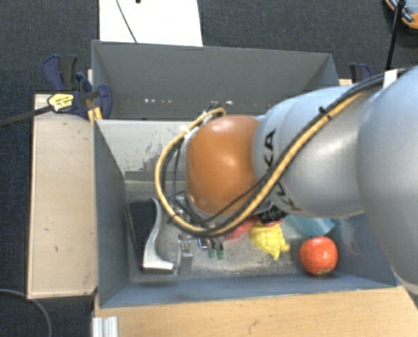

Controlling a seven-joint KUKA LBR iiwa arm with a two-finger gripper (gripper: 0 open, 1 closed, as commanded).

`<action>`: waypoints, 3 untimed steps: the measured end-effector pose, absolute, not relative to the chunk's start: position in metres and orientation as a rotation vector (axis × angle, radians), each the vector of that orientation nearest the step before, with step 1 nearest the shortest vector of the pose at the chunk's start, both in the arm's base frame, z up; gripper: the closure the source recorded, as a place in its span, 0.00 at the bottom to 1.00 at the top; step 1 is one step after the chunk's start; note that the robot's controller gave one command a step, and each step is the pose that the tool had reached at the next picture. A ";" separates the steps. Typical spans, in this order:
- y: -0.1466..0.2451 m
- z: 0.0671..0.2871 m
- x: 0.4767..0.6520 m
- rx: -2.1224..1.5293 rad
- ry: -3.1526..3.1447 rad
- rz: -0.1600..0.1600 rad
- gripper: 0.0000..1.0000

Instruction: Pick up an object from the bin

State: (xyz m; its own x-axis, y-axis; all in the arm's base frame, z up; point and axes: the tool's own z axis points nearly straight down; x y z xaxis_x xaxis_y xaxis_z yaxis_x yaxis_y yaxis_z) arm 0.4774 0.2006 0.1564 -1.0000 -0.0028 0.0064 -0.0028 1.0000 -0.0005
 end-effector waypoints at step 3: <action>0.148 0.250 0.494 0.136 -3.136 0.000 0.00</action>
Offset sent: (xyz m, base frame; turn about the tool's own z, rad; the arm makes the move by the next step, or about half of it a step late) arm 0.0053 -0.0273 0.0427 -0.1903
